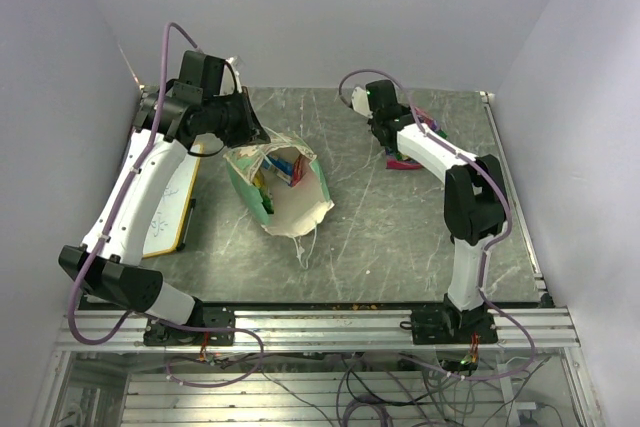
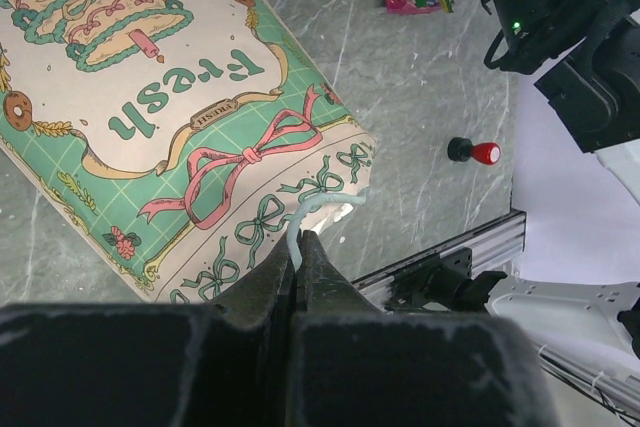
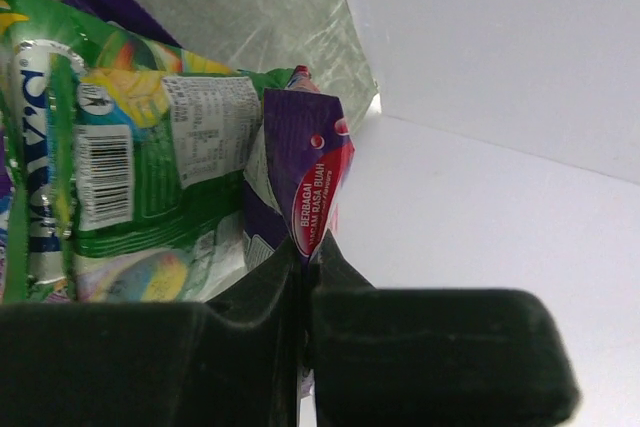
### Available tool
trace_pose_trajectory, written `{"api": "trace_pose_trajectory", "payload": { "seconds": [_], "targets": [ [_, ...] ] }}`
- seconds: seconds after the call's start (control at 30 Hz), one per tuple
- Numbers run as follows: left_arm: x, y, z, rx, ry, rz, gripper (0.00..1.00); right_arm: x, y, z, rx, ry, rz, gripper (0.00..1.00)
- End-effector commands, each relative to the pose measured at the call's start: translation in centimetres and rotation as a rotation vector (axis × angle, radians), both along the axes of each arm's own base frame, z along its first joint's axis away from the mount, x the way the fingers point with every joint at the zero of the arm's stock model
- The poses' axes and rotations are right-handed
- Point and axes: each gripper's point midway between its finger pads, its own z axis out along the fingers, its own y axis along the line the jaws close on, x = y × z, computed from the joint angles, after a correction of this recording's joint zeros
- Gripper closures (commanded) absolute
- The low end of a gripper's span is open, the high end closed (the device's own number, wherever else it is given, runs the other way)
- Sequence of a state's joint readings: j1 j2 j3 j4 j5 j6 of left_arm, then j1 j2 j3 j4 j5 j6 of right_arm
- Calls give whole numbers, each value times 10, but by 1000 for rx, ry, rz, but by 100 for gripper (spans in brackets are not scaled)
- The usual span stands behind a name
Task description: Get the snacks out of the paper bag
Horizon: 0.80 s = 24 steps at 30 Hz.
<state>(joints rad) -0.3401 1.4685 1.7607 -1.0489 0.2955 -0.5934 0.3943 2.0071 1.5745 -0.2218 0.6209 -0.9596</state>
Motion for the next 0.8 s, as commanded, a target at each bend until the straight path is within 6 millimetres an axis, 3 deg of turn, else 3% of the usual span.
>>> {"api": "trace_pose_trajectory", "payload": {
  "seconds": [0.0,0.2,0.27,0.47,0.53,0.77],
  "targets": [
    [4,5,9,10,-33,6,93,-4,2,-13,35,-5,-8,100],
    [4,5,8,7,-28,7,93,-15,20,-36,98,50,0,100],
    [3,5,7,7,-26,8,93,-18,21,-57,105,82,-11,100],
    [1,6,7,3,-24,6,93,-22,22,-80,136,121,-33,100],
    [0,6,8,1,-26,7,93,-23,22,-81,142,117,-37,99],
    [-1,4,9,-12,-28,0,93,-27,17,-61,169,86,-66,78]
  ]
}}
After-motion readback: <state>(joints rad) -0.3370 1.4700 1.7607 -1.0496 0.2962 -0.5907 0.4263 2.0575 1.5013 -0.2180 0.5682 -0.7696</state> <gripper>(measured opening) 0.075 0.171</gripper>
